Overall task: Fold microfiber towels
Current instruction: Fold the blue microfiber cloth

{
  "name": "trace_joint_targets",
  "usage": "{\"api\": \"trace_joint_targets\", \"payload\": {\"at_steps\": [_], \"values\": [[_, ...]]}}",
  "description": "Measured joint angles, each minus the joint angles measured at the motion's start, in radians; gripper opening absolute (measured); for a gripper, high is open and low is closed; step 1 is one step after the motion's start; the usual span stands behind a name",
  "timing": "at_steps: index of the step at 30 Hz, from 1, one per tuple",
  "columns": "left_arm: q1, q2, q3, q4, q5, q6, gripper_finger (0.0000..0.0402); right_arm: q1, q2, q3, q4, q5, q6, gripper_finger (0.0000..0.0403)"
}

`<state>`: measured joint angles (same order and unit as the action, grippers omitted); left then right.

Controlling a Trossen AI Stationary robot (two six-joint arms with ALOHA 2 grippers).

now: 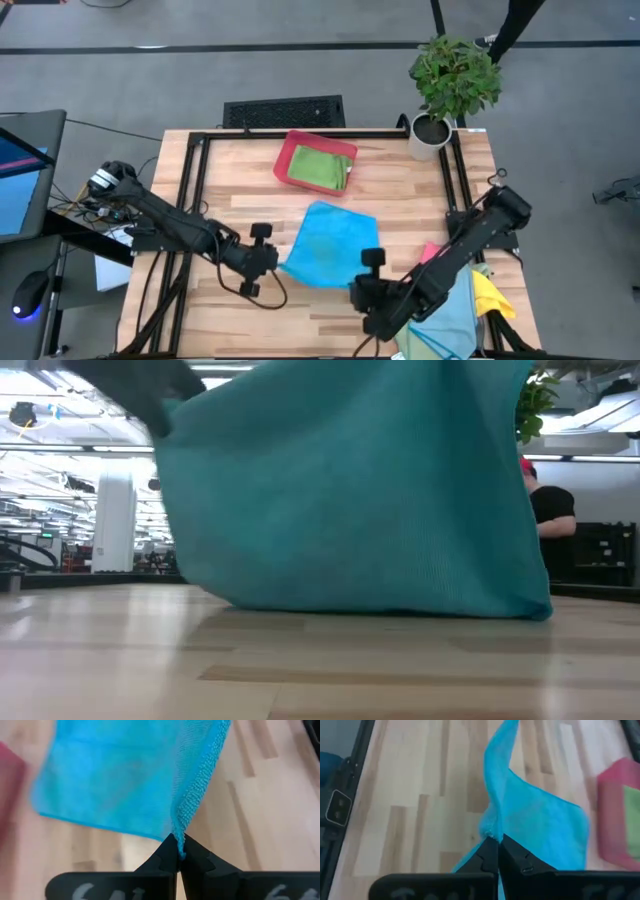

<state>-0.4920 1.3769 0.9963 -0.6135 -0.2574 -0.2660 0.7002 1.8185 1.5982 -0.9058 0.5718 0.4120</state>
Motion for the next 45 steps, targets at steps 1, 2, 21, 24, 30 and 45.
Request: {"api": "trace_joint_targets", "payload": {"at_steps": [1, 2, 21, 24, 30, 45], "values": [[-0.01, 0.0, -0.018, 0.021, 0.0, -0.015, 0.0, 0.0, 0.014, 0.0, 0.023, -0.003, -0.001, 0.0026], [-0.019, 0.0, -0.034, 0.045, -0.003, -0.03, 0.0, -0.002, 0.027, 0.0, 0.043, -0.006, -0.001, 0.0028], [-0.207, 0.0, -0.107, -0.102, -0.08, -0.425, 0.0141, -0.136, 0.116, 0.001, 0.352, -0.492, -0.235, 0.006], [-0.272, 0.0, -0.109, -0.059, -0.187, -0.492, 0.0149, -0.139, 0.116, 0.001, 0.354, -0.494, -0.281, 0.0072], [-0.356, 0.0, -0.187, 0.295, -0.408, -0.531, 0.0134, -0.141, 0.116, 0.001, 0.294, -0.494, -0.287, 0.0109], [-0.35, 0.29, -0.218, 0.512, -0.321, -0.64, 0.0025, -0.486, 0.116, -0.117, 0.145, -0.434, -0.455, 0.0146]]}}
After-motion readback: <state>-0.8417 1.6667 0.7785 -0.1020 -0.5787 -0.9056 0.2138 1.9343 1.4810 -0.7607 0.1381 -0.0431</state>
